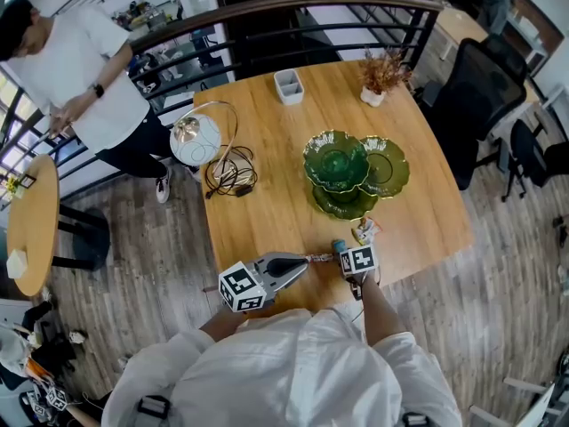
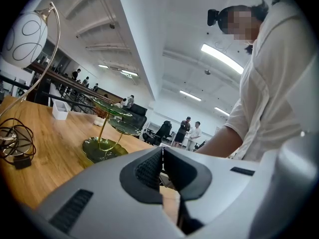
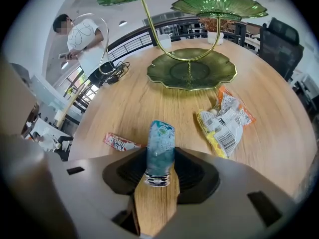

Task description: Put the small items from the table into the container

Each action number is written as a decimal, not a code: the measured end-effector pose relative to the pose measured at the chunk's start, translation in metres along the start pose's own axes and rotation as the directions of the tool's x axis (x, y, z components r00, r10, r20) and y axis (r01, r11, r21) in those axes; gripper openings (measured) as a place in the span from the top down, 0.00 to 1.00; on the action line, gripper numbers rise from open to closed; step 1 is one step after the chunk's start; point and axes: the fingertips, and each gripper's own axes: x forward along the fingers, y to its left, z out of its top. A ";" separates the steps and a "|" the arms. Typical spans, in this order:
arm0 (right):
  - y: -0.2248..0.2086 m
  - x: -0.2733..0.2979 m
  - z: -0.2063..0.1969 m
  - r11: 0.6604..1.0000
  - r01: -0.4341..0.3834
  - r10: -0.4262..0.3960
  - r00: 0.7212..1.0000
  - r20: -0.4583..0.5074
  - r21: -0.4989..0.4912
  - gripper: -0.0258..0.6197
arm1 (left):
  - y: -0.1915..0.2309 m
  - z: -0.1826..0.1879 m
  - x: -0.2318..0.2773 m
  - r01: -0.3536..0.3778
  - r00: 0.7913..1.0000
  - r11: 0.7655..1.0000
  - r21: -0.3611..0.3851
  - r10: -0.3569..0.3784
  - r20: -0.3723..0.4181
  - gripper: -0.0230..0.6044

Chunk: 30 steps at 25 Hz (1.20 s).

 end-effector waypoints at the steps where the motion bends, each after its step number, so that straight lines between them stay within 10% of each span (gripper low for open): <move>1: 0.000 -0.002 0.001 1.000 -0.004 0.004 1.000 0.008 0.003 0.69 | -0.001 0.000 0.001 0.002 1.000 1.000 0.000 -0.002 0.001 0.95; 30: -0.006 -0.103 0.087 0.987 -0.149 0.110 0.902 0.419 0.061 0.69 | -0.021 0.004 0.017 0.007 1.000 1.000 0.029 -0.007 -0.002 0.95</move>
